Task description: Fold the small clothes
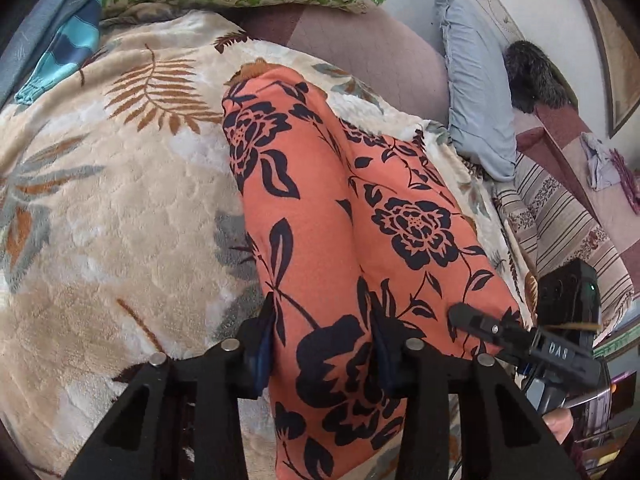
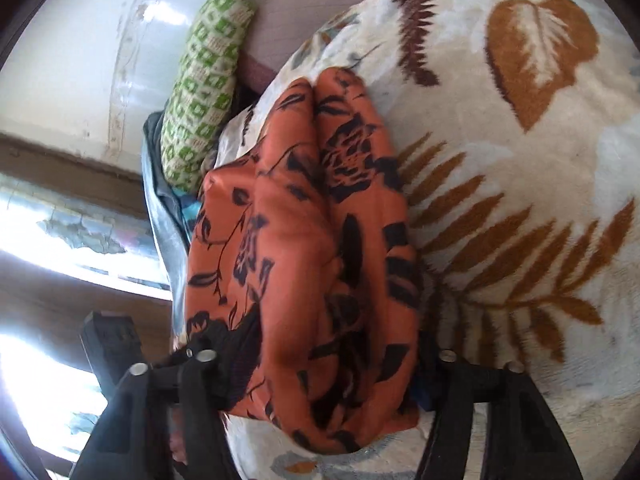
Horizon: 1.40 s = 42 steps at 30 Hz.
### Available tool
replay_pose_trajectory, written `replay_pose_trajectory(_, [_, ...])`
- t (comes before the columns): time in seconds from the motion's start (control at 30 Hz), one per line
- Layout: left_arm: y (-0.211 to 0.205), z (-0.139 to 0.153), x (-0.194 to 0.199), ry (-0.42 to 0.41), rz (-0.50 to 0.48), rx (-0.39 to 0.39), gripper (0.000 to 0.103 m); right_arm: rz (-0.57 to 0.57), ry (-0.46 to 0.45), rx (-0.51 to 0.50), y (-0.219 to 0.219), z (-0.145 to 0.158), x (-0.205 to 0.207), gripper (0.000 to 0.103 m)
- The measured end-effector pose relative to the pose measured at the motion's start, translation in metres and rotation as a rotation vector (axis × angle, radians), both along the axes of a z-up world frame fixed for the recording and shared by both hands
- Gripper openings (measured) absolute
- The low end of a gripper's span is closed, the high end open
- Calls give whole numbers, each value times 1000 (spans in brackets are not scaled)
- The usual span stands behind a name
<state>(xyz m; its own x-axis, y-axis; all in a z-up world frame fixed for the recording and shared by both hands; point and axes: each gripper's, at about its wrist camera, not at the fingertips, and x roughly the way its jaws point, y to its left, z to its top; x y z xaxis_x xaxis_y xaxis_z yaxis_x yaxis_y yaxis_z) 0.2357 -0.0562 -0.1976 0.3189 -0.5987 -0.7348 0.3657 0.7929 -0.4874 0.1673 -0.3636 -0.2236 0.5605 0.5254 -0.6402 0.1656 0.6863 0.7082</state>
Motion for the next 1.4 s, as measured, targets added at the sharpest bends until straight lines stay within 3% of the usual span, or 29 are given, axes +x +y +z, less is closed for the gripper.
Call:
replay_pose_trajectory(0.07, [4,10,0,-50,10,15,38,52,-94,-112,20,20,-5,49])
replay_pose_trajectory(0.13, [8,16,1,-79,18,45,39,68,-112,-123,29,22,-7,48])
replay_pose_trajectory(0.23, [7,-2,4,17,16,126,53,69,55,-76,26,-11,1,52])
replay_pose_trajectory(0.3, [13,-6,0,51,37,95,57,47,58,-17,16,-12,0,54])
replay_pose_trajectory(0.37, [18,1,-2,46,47,88,60,19,59,-67,8,-1,-6,66])
replay_pose_trajectory(0.43, [27,16,-5,-27,90,97,61,-37,31,-107,-3,12,-17,69])
replay_pose_trajectory(0.53, [35,38,-14,-174,144,149,72,-130,-44,-119,-23,34,-30,69])
replay_pose_trajectory(0.67, [28,45,-22,-278,117,185,75,-193,-156,-128,-31,69,-18,69])
replay_pose_trajectory(0.8, [17,29,-13,-226,84,231,75,-136,-172,-111,-14,89,33,68])
replay_pose_trajectory(0.9, [16,18,-7,-189,96,292,75,-78,-144,-78,3,83,74,68])
replay_pose_trajectory(0.97, [19,12,-2,-160,102,278,77,-61,-71,-58,11,61,102,68])
replay_pose_trajectory(1.07, [16,6,-1,-137,74,280,80,-102,137,-69,6,-3,128,68])
replay_pose_trajectory(1.1, [15,5,-1,-133,68,286,81,-99,117,-63,4,-11,130,68])
replay_pose_trajectory(1.13, [16,4,-1,-131,74,284,81,-97,88,-82,5,-5,130,68])
replay_pose_trajectory(1.23, [21,9,-3,-133,87,276,81,-74,114,-136,16,20,135,68])
replay_pose_trajectory(1.4, [28,26,-13,-162,107,266,81,15,15,-118,55,60,155,68])
